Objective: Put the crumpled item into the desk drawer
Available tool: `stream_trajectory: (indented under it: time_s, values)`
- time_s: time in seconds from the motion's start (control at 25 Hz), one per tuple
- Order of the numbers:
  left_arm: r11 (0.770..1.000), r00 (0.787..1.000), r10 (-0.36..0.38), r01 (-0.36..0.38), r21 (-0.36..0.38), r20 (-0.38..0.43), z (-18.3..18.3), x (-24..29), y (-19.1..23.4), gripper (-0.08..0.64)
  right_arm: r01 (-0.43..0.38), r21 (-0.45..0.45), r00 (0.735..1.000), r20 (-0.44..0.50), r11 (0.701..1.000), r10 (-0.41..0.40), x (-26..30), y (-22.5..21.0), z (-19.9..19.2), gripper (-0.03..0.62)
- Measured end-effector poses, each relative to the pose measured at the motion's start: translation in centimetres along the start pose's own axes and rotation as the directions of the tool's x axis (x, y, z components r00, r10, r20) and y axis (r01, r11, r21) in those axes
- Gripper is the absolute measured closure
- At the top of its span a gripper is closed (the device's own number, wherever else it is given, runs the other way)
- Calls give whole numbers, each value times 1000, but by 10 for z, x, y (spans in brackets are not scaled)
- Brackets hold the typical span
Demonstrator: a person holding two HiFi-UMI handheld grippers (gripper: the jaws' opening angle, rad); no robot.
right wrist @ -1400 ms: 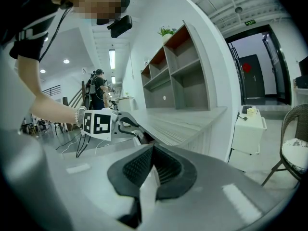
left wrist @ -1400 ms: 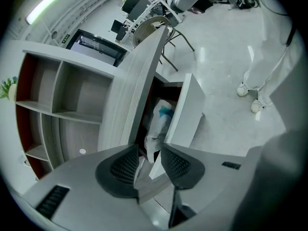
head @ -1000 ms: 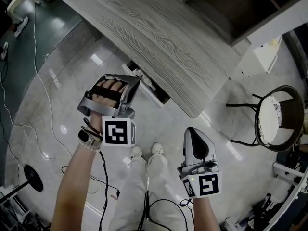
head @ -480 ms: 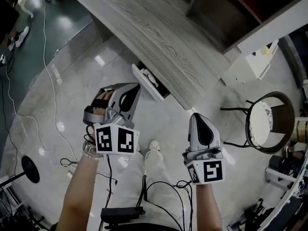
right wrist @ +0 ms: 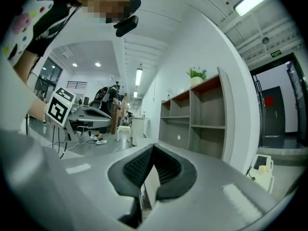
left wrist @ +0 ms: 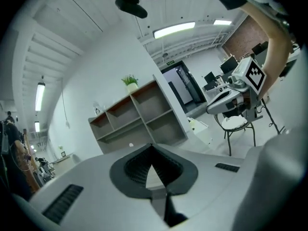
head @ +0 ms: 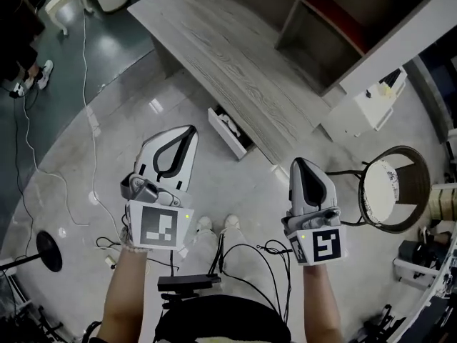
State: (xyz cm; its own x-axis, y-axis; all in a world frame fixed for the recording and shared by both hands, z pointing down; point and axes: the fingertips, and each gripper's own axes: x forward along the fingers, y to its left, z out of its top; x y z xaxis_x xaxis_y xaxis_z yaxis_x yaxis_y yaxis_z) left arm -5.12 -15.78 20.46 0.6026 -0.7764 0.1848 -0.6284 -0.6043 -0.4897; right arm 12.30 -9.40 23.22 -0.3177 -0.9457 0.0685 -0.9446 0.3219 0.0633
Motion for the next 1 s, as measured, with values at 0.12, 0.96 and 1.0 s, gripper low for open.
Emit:
stream_trajectory:
  time_s: [0.12, 0.96, 1.0]
  values:
    - [999, 999, 26, -25, -29, 30, 22, -22, 11, 554, -20, -21, 999, 31, 1000, 21, -5, 4, 24, 583]
    - [965, 973, 184, -152, -212, 142, 66, -125, 44, 554, -79, -85, 975, 202, 993, 94, -25, 32, 115, 583]
    - [964, 973, 186, -153, -215, 140, 65, -128, 44, 554, -79, -77, 975, 203, 994, 93, -25, 33, 116, 583]
